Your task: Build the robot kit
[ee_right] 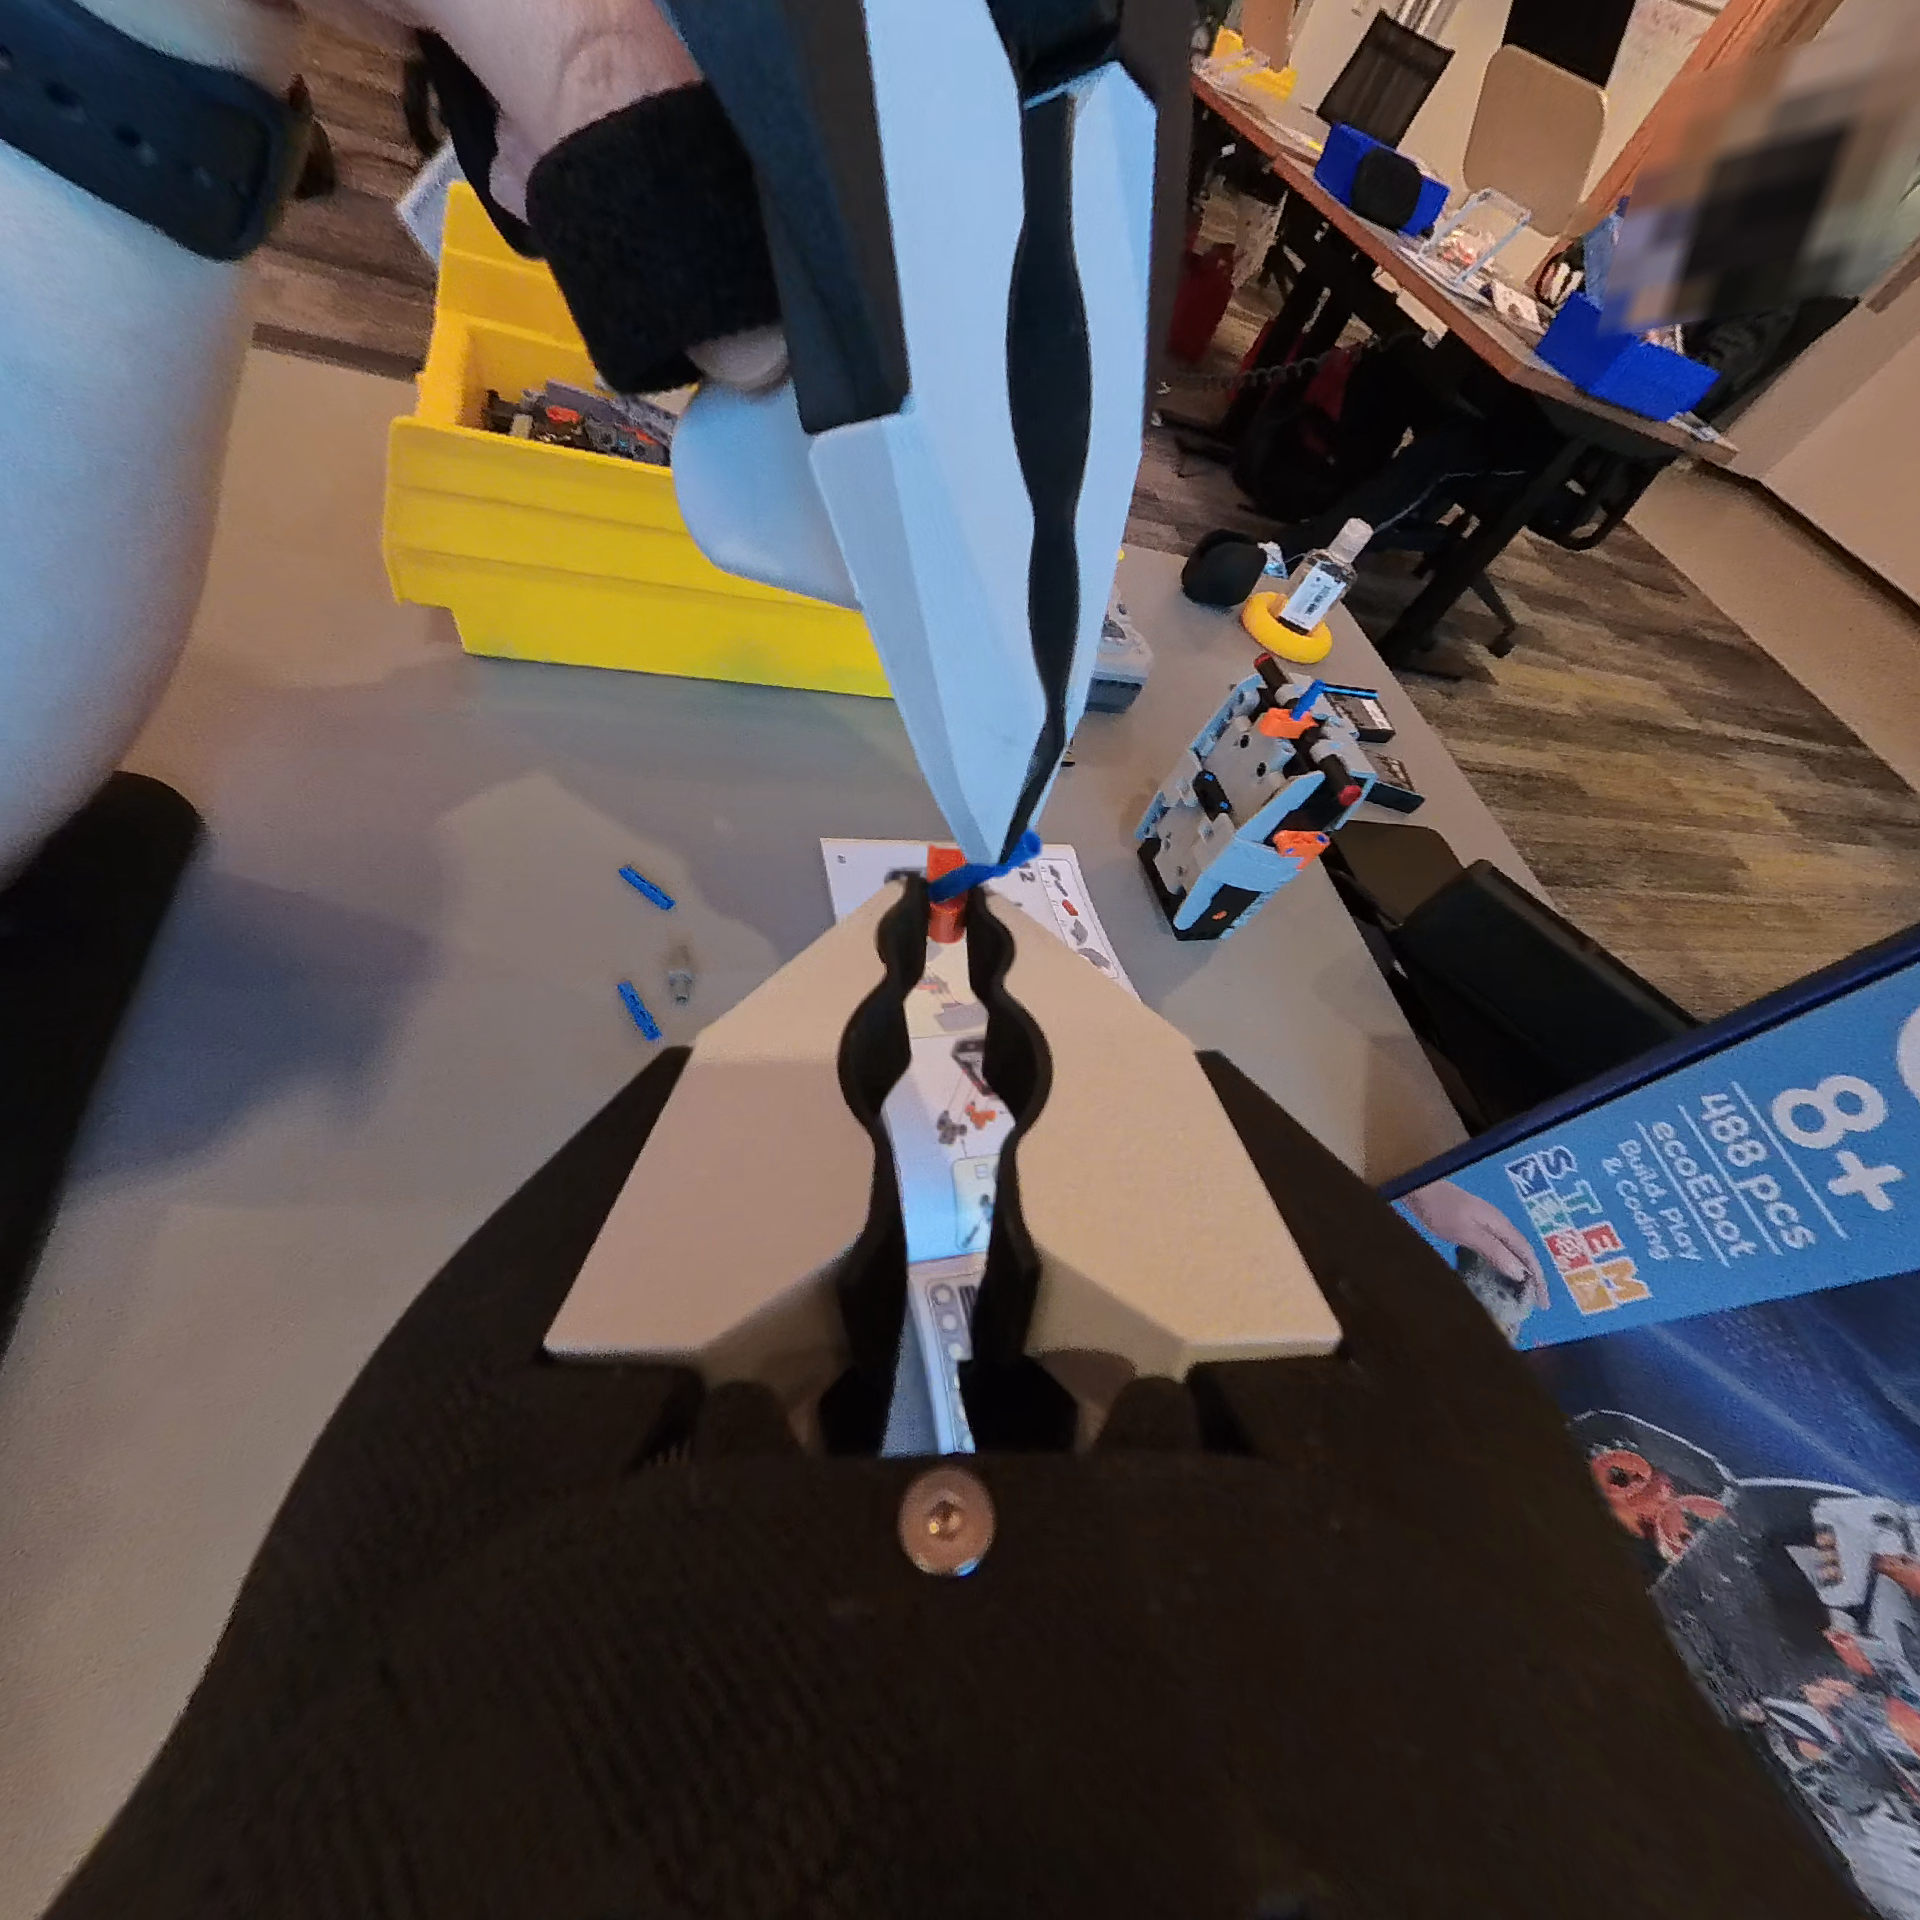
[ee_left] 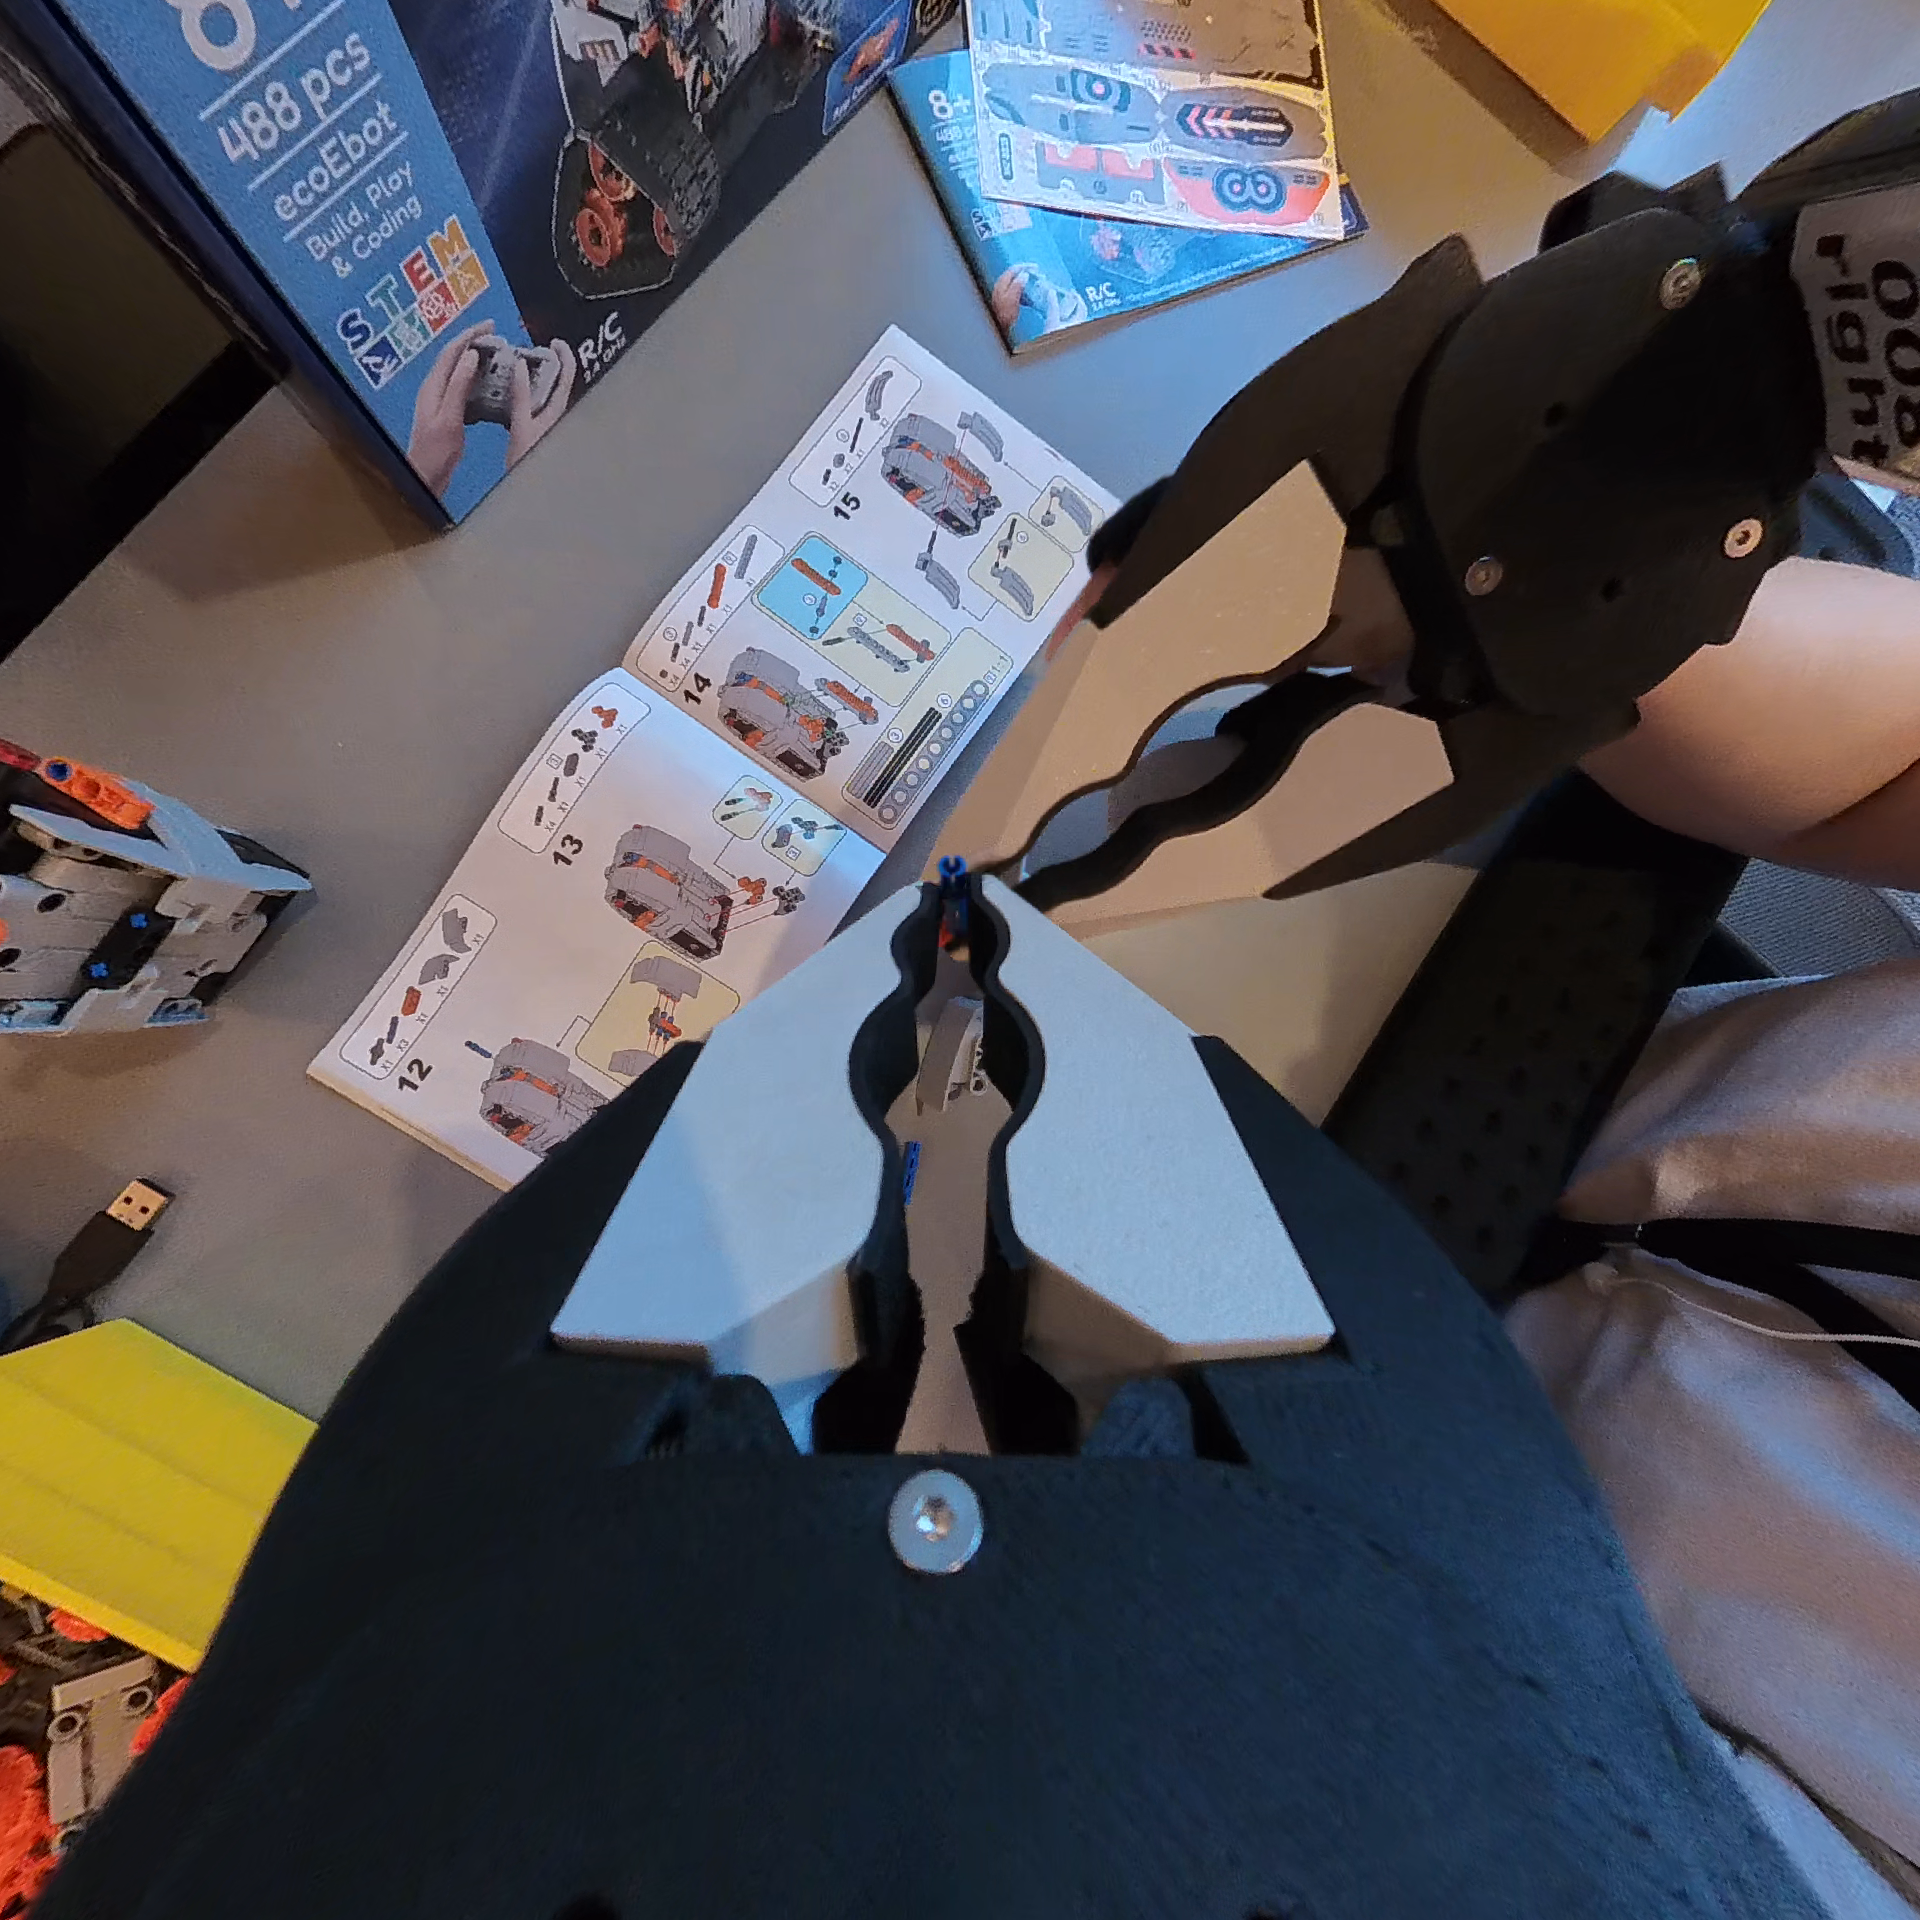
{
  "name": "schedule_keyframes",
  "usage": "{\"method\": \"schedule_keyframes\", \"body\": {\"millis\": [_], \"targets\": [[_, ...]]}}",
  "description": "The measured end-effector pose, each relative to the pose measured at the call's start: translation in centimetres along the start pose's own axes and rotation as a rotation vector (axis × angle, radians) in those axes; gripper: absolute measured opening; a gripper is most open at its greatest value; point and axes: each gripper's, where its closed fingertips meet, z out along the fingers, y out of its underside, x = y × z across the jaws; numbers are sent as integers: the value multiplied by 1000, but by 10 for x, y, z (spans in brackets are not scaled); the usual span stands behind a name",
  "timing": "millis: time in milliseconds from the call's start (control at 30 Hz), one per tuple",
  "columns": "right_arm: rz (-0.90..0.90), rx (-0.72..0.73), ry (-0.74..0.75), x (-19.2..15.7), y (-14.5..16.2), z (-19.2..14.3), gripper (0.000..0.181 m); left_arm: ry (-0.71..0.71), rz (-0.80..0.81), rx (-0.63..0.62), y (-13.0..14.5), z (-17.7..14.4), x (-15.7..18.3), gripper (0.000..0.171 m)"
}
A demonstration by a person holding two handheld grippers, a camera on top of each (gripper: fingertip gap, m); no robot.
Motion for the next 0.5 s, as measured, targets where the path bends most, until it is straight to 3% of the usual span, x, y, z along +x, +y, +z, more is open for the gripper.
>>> {"method": "schedule_keyframes", "body": {"millis": [500], "targets": [[232, 139, -125, 2, -11, -7, 6, 79, -8, 84, -9, -7, 5, 2]]}}
